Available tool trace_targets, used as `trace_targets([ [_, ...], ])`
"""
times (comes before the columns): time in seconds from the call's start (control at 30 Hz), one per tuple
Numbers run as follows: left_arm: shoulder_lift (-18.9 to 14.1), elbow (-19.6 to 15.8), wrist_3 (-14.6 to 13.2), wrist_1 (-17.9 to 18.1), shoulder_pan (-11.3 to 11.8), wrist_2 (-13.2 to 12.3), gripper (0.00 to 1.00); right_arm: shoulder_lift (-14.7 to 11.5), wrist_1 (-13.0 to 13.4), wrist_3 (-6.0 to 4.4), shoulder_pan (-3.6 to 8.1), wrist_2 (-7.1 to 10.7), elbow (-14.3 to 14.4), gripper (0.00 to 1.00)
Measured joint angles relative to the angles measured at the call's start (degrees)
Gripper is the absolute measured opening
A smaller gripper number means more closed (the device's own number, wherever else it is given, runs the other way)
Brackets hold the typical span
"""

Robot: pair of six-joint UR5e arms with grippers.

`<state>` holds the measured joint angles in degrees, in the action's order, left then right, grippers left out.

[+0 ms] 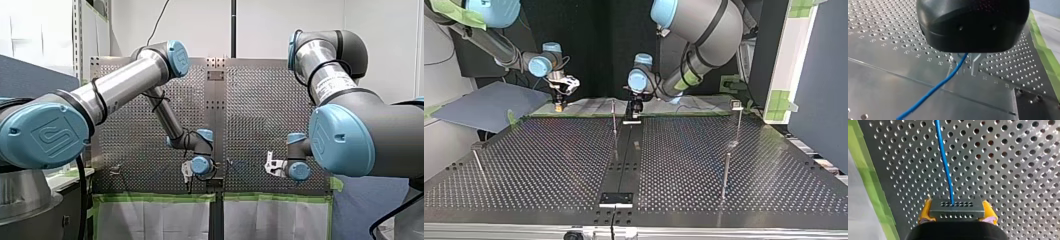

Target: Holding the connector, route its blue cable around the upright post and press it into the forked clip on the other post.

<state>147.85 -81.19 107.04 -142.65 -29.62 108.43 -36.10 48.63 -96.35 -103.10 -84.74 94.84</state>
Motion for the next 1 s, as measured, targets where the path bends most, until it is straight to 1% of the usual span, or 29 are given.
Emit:
trace_targets([
  [0.07,0.0,0.2,0.0,-0.2,0.2,-0.2,0.2,0.1,-0.1,0.34,0.14,-0.77,-0.1,0.0],
  [0.2,0.0,0.7,0.2,-0.7,0.7,-1.1,0.2,0.1,-0.2,0.55,0.48,-1.94,-0.4,0.0],
  [0.33,0.0,1.6,0.7,-1.9,1.2,-2.1,0.2,0.2,-0.3,0.49,0.97,-2.87,-0.8,0.0],
  [0.43,0.0,2.2,0.8,-2.7,1.6,-2.3,0.2,0.2,-0.4,0.36,1.26,-3.3,-1.2,0.0],
  [0.5,0.0,2.5,0.9,-2.9,1.8,-2.4,0.2,0.3,-0.6,0.38,1.42,-3.59,-1.6,0.0],
  [0.63,0.0,3.0,1.3,-3.2,2.4,-3.1,0.2,0.4,-1.2,0.56,1.79,-4.76,-2.4,0.0],
  [0.87,0.0,3.6,2.0,-4.0,3.1,-4.5,0.2,0.7,-2.3,0.67,2.02,-6.11,-4.5,0.0],
  [0.9,0.0,3.6,2.0,-4.0,3.3,-4.7,0.2,0.9,-2.6,0.75,2.03,-6.37,-4.9,0.0],
  [1.0,0.0,3.7,2.4,-4.1,3.7,-5.6,0.2,1.9,-3.7,1.55,1.99,-7.05,-6.3,0.0],
])
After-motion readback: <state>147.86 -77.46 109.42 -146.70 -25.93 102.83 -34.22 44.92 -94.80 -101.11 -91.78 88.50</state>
